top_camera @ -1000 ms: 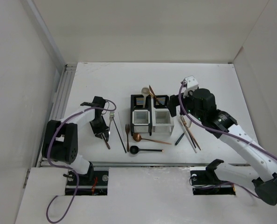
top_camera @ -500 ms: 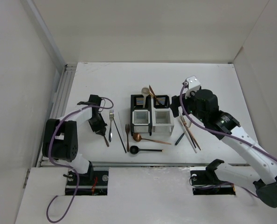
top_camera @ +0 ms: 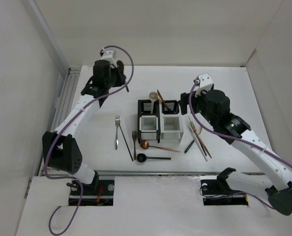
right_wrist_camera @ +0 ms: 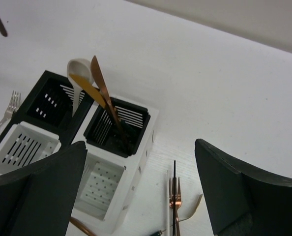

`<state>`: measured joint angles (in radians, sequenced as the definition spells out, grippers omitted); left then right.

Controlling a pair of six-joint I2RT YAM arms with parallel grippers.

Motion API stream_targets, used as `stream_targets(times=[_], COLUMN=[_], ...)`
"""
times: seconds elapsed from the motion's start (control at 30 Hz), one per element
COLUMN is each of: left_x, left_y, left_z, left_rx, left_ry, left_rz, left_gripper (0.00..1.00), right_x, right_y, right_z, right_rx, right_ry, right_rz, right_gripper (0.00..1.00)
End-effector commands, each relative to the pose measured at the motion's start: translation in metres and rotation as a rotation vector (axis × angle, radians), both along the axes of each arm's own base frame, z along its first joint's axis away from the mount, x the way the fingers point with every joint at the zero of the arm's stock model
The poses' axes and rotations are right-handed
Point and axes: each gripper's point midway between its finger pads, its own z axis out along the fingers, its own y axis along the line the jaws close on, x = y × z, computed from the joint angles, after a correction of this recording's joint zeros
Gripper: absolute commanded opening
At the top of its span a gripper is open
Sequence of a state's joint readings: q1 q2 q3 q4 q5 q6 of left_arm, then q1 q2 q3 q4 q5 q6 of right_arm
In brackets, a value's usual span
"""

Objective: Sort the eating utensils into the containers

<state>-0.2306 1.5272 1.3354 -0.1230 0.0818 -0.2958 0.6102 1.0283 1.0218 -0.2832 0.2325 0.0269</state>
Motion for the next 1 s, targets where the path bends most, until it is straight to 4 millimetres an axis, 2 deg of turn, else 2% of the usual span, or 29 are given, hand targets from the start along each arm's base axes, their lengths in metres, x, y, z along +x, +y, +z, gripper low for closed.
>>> stream_targets(times=[0.0,0.03,0.1,0.13,0.23,0.27,0.3,0.37,0.47,0.5,0.57,0.6,0.77,0.83,0.9,0.97], left_x=[-0.001,-0.012,-0.019,-0.033,-0.041,-0.044,-0.045,-0.044,-0.04,-0.045,-0.045,-0.049,-0.06,-0.062,-0.06,-0.058], left_y=[-0.065,-0.088,-0.104,-0.119,-0.132,-0.133,-0.136,-0.134,-0.134,-0.138,-0.139,-0.137,-0.139,-0.14,-0.133,-0.129], left_z=[0.062,0.053,0.046,0.037,0.031,0.022,0.022,0.008,-0.003,-0.011,-0.014,-0.027,-0.051,-0.056,-0.061,-0.057], left_rx=[-0.065,-0.065,-0.056,-0.045,-0.019,-0.003,-0.001,0.011,0.02,0.021,0.033,0.04,0.046,0.054,0.071,0.076], left_ry=[-0.254,-0.25,-0.26,-0.258,-0.293,-0.286,-0.287,-0.265,-0.256,-0.247,-0.272,-0.255,-0.224,-0.216,-0.209,-0.219], left_rz=[-0.191,-0.251,-0.287,-0.333,-0.338,-0.34,-0.34,-0.33,-0.319,-0.332,-0.327,-0.329,-0.338,-0.335,-0.302,-0.276], left_gripper=[0.0,0.0,0.0,0.0,0.0,0.0,0.0,0.0,0.0,0.0,0.0,0.0,0.0,0.05,0.17,0.25], right_x=[0.012,0.012,0.012,0.01,0.005,0.005,0.001,-0.002,-0.007,-0.008,-0.01,-0.011,-0.014,-0.014,-0.015,-0.014], right_y=[0.0,0.0,-0.001,-0.002,-0.008,-0.008,-0.011,-0.015,-0.023,-0.023,-0.027,-0.028,-0.032,-0.032,-0.032,-0.034], right_z=[0.049,0.049,0.046,0.05,0.053,0.049,0.057,0.054,0.053,0.051,0.051,0.054,0.055,0.053,0.046,0.024], right_rx=[0.055,0.055,0.041,0.048,0.051,0.045,0.06,0.065,0.058,0.052,0.05,0.055,0.053,0.048,0.034,-0.023], right_ry=[-0.129,-0.129,-0.125,-0.134,-0.142,-0.135,-0.154,-0.149,-0.146,-0.137,-0.139,-0.146,-0.147,-0.14,-0.123,-0.055], right_rz=[-0.039,-0.04,-0.037,-0.038,-0.05,-0.05,-0.05,-0.064,-0.082,-0.082,-0.092,-0.093,-0.103,-0.103,-0.103,-0.111], right_gripper=[0.95,0.95,0.95,0.95,0.95,0.95,0.95,0.95,0.95,0.95,0.95,0.95,0.95,0.95,0.98,1.0])
